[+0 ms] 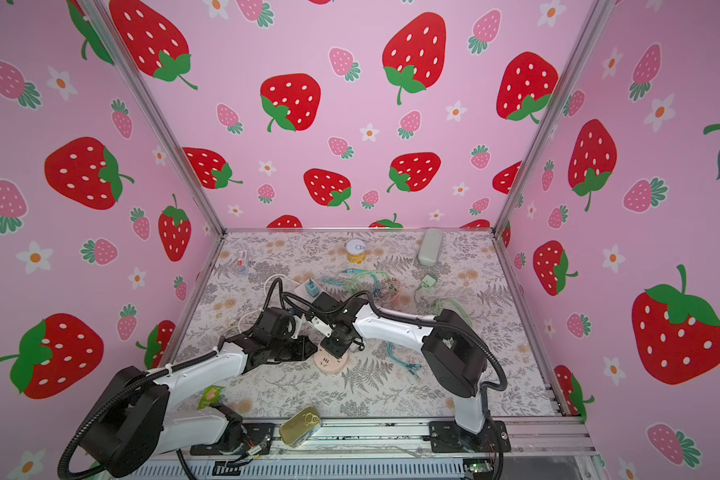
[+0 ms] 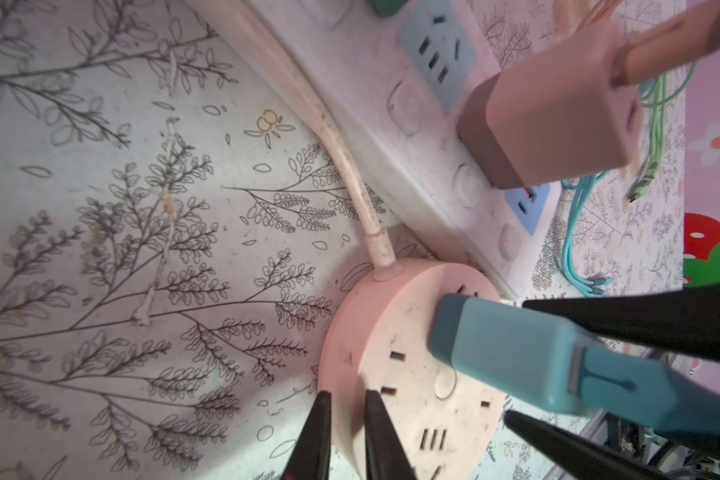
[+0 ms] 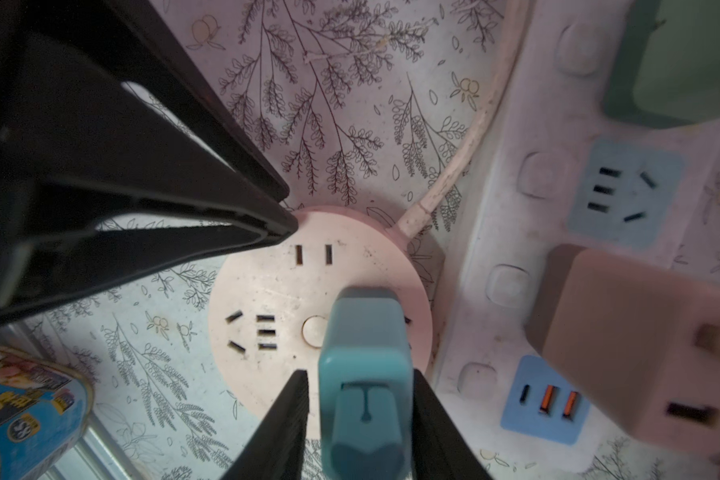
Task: Insert the plug
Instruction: 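Press the teal charger down into the round pink socket with the right gripper, then open the right gripper and lift it off the teal charger while the left gripper rises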
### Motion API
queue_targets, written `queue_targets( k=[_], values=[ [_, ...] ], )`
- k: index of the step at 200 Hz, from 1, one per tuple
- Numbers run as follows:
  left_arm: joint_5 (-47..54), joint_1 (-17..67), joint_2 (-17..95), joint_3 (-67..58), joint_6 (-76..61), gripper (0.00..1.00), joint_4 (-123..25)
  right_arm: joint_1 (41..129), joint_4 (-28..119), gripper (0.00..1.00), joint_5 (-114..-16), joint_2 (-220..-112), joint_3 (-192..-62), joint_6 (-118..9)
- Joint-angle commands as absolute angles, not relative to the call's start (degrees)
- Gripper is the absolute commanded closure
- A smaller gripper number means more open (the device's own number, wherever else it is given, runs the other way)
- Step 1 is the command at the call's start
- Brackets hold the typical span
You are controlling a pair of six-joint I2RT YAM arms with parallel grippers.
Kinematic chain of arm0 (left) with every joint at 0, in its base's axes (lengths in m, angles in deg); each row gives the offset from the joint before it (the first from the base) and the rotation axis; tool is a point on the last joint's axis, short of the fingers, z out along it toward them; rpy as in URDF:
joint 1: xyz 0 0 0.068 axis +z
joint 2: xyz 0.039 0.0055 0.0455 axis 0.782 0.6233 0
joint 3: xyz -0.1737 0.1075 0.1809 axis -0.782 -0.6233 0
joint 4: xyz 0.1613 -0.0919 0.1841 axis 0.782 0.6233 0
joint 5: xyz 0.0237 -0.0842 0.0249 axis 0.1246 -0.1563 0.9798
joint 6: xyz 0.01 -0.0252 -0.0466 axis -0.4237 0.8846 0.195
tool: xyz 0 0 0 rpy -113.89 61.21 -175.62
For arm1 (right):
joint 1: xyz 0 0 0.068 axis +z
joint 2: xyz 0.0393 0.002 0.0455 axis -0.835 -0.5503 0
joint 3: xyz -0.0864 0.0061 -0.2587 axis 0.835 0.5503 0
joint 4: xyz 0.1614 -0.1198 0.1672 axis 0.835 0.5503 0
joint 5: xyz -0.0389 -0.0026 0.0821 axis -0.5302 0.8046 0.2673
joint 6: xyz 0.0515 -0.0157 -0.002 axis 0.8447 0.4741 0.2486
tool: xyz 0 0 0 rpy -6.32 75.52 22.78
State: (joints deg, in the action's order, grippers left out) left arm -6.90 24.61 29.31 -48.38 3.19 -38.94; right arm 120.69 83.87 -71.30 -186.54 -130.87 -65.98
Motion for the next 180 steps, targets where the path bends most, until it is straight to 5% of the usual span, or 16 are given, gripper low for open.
queue_targets(
  k=[1,180],
  values=[
    [-6.3,25.0,29.0,-47.5,3.6,0.82,-35.6,121.0,85.7,0.55,-68.4,-184.1,-129.7,-65.5],
    [-7.5,25.6,30.2,-42.3,2.4,0.82,-33.5,115.8,69.6,0.37,-50.5,-157.4,-115.7,-65.6]
  ],
)
